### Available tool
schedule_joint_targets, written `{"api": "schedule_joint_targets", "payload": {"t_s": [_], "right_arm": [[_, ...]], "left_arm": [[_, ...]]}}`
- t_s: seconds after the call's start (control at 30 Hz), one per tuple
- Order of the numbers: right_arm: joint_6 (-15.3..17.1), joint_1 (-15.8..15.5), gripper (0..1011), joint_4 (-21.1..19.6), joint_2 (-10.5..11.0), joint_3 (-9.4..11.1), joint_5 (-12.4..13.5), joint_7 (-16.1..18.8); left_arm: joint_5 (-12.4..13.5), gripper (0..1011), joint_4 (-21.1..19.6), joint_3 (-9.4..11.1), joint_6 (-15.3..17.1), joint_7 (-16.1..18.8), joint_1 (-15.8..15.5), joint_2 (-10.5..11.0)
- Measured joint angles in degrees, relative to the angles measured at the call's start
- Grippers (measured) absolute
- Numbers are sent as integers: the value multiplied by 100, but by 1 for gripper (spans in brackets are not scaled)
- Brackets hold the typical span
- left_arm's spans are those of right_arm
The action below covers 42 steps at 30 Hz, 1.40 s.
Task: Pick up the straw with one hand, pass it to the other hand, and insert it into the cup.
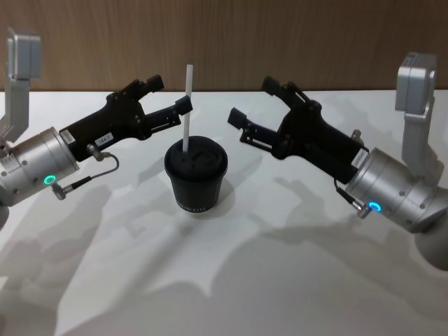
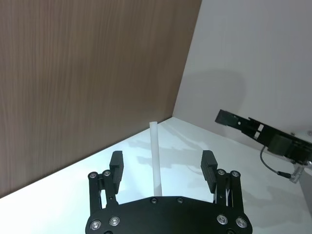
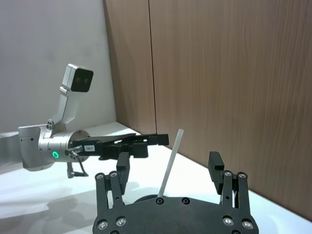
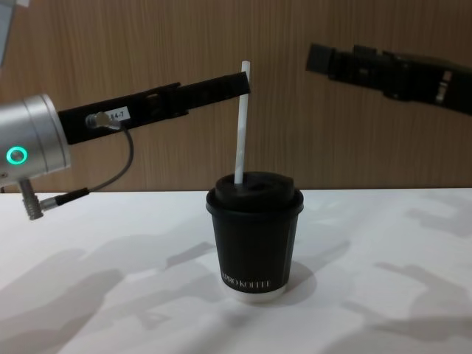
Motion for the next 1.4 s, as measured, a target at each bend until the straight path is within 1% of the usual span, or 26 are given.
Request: {"api": "schedule_joint_targets", "payload": {"t_s": [0.13, 0.17, 0.23, 0.27, 0.43, 0.67, 0.9, 1.4], "right_arm": [[159, -238, 1001, -276, 92, 0, 4, -145], [159, -238, 1001, -276, 92, 0, 4, -145], [239, -340, 1001, -396, 126, -3, 4, -241], [285, -421, 1001, -491, 151, -6, 2, -297], [407, -609, 1001, -712, 208, -17, -21, -462], [507, -761, 1001, -894, 255, -27, -45, -592], [562, -848, 1001, -993, 282, -30, -60, -667], [615, -932, 1001, -1094, 307, -37, -71, -736]], "left_arm": [[-54, 1001, -55, -45, -30, 1, 103, 45], [-64, 1001, -64, -55, -38, -3, 125, 57], [-84, 1001, -72, -70, -53, -17, 156, 73], [-111, 1001, -79, -88, -83, -51, 190, 91], [-202, 1001, -75, -143, -205, -230, 296, 139], [-275, 1002, -52, -189, -311, -382, 382, 178], [-318, 1001, -37, -215, -369, -475, 435, 203], [-359, 1001, -24, -238, -431, -560, 484, 226]]}}
